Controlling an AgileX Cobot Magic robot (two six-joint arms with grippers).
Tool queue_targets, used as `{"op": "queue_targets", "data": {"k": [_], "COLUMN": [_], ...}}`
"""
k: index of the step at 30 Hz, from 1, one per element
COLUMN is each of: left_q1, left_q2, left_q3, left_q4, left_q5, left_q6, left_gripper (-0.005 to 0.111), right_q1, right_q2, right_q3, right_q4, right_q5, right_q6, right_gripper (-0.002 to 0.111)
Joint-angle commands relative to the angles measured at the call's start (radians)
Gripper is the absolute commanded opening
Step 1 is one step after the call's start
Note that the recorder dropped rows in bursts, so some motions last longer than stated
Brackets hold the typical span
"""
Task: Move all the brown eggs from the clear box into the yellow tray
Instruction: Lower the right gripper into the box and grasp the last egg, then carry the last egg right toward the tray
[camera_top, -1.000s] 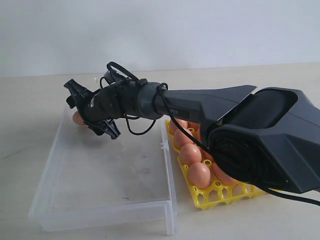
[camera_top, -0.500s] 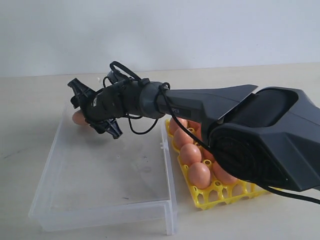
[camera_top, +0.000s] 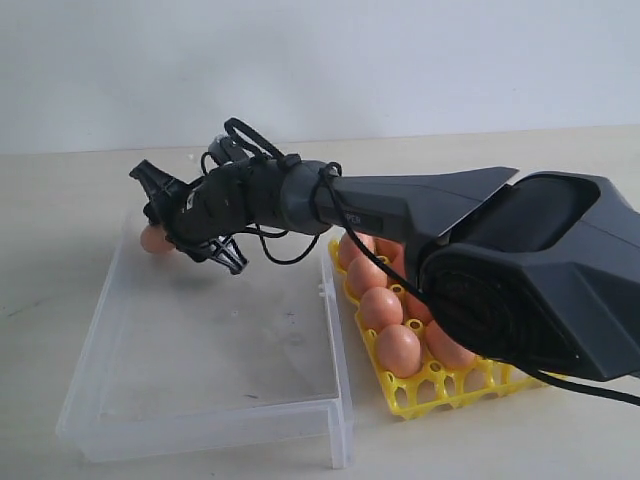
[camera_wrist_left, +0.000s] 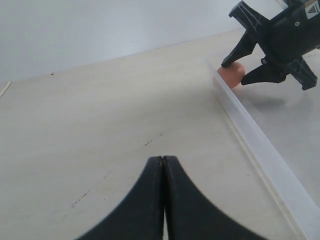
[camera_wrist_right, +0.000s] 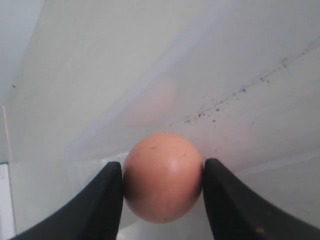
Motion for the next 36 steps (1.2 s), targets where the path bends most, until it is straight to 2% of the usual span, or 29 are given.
{"op": "queue_targets", "data": {"k": [1, 7, 12, 18, 26, 30, 36], "left_q1": [0.002, 0.002, 0.002, 0.002, 0.002, 0.002, 0.002], "left_q2": [-0.006, -0.006, -0.006, -0.006, -0.006, -0.006, -0.006], "left_q3": [-0.004, -0.004, -0.004, -0.004, -0.004, -0.004, -0.004], "left_q4": [-0.008, -0.008, -0.008, -0.008, -0.008, -0.008, -0.008], "left_q5": [-0.008, -0.008, -0.008, -0.008, -0.008, -0.008, -0.008], "left_q6": [-0.005, -0.005, -0.005, -0.005, -0.005, -0.005, -0.005], "left_gripper": [0.0, 0.0, 0.0, 0.0, 0.0, 0.0, 0.0], "right_q1": [-0.003, -0.001, 0.006, 0.006, -0.059, -0.141, -0.28], "right_q2": [-0.052, -0.116, -0.19, -0.417, -0.81, -1.006, -1.244], "right_q3": [-0.003, -0.003, 0.038, 0.372, 0.933, 1.173, 1.401], "right_q4": [-0.041, -0.146, -0.243, -0.243, -0.223, -0.223, -0.223], "right_q5": [0.089, 0.265, 0.35, 0.11, -0.205, -0.257, -0.253], "right_q6": [-0.248, -0.59, -0.658, -0.782, -0.786, -0.789, -0.842], "right_gripper": [0.0, 0.0, 0.0, 0.0, 0.0, 0.0, 0.0]}}
